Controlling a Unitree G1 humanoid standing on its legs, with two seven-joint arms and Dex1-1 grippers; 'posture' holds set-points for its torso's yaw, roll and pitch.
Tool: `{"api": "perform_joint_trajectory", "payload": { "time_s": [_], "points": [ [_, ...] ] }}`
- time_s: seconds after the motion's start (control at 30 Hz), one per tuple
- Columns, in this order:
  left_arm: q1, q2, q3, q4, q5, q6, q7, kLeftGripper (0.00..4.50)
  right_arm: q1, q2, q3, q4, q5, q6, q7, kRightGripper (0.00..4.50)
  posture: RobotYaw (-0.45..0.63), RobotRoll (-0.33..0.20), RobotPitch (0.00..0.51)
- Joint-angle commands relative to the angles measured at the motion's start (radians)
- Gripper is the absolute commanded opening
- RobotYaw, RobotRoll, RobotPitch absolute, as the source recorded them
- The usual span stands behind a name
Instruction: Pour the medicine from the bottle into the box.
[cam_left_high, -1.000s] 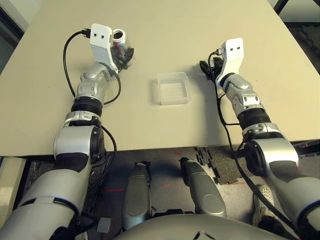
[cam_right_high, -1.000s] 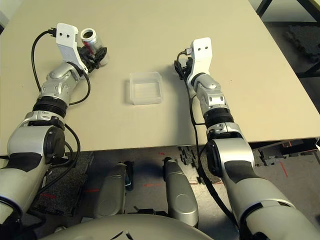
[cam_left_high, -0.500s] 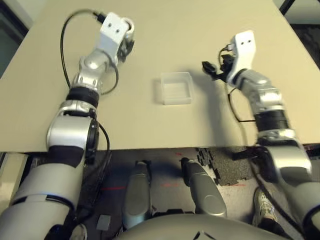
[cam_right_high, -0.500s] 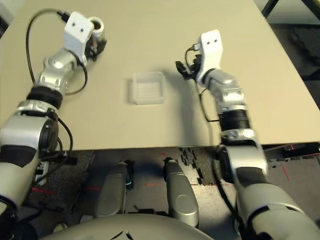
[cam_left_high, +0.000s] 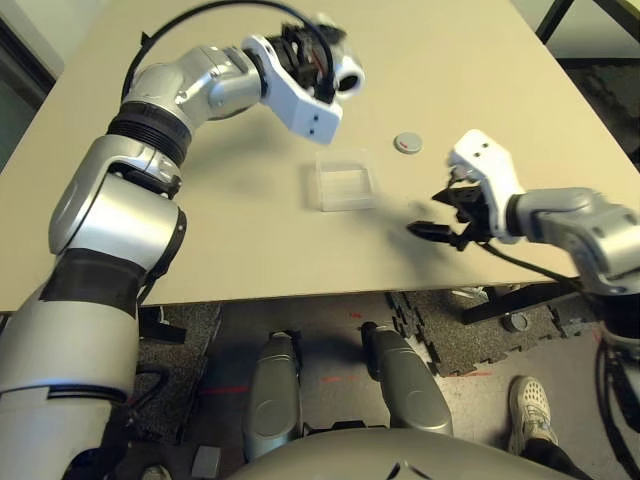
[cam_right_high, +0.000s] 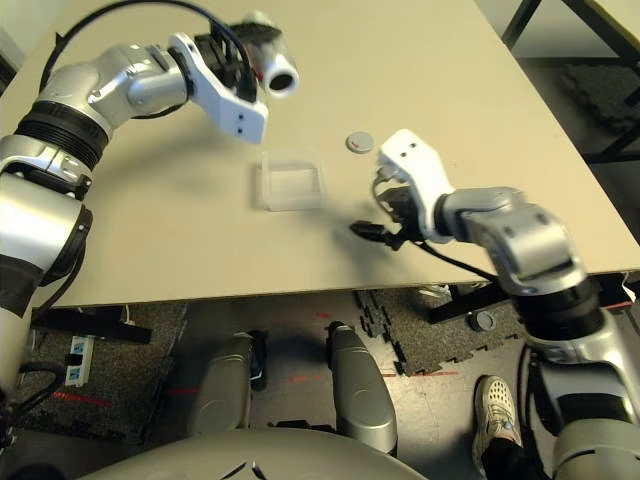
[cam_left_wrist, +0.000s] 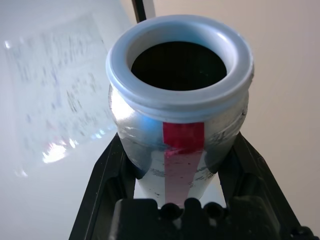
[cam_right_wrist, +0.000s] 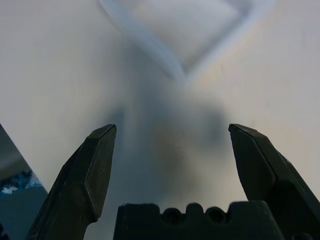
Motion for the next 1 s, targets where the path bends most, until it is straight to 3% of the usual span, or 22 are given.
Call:
{"api": "perform_joint_trajectory", "payload": {
  "time_s": [0.03, 0.3, 0.43, 0.53, 0.6, 0.7, 0.83, 1.0],
  "points": [
    [-0.027, -0.014, -0.070, 0.043, 0.089, -0.002, 0.078, 2.44, -0.034, 0.035, 0.019, 0.021, 0.007, -0.001, -0.011, 4.50, -0.01, 0.000, 0.137],
    [-0.047, -0.036, -0.145, 0.074, 0.178, 0.005, 0.183, 2.44, -0.075, 0.066, 0.014, 0.072, -0.009, -0.018, -0.033, 4.50, -0.01, 0.000, 0.146],
    [-0.037, -0.052, -0.105, 0.099, 0.118, -0.011, 0.136, 2.44, -0.078, 0.063, 0.014, 0.078, -0.008, -0.018, -0.036, 4.50, -0.01, 0.000, 0.151],
    [-0.005, -0.076, 0.062, 0.159, -0.097, -0.001, -0.054, 2.44, -0.073, 0.058, 0.014, 0.078, -0.012, -0.019, -0.040, 4.50, -0.01, 0.000, 0.154],
    [0.010, -0.079, 0.125, 0.157, -0.168, 0.018, -0.114, 2.44, -0.069, 0.057, 0.011, 0.075, -0.011, -0.017, -0.043, 4.50, -0.01, 0.000, 0.155],
    [0.066, -0.107, 0.313, 0.164, -0.398, 0.100, -0.315, 2.44, -0.062, 0.046, 0.010, 0.066, -0.008, -0.009, -0.040, 4.50, -0.01, 0.000, 0.159],
    [0.145, -0.194, 0.644, 0.149, -0.774, 0.422, -0.562, 2.44, -0.056, 0.025, 0.015, 0.057, -0.008, -0.005, -0.036, 4.50, -0.01, 0.000, 0.163],
    [0.217, -0.242, 0.884, 0.101, -1.012, 0.748, -0.536, 2.44, -0.058, 0.000, 0.031, 0.050, -0.021, -0.006, -0.037, 4.50, -0.01, 0.000, 0.170]
  ]
}}
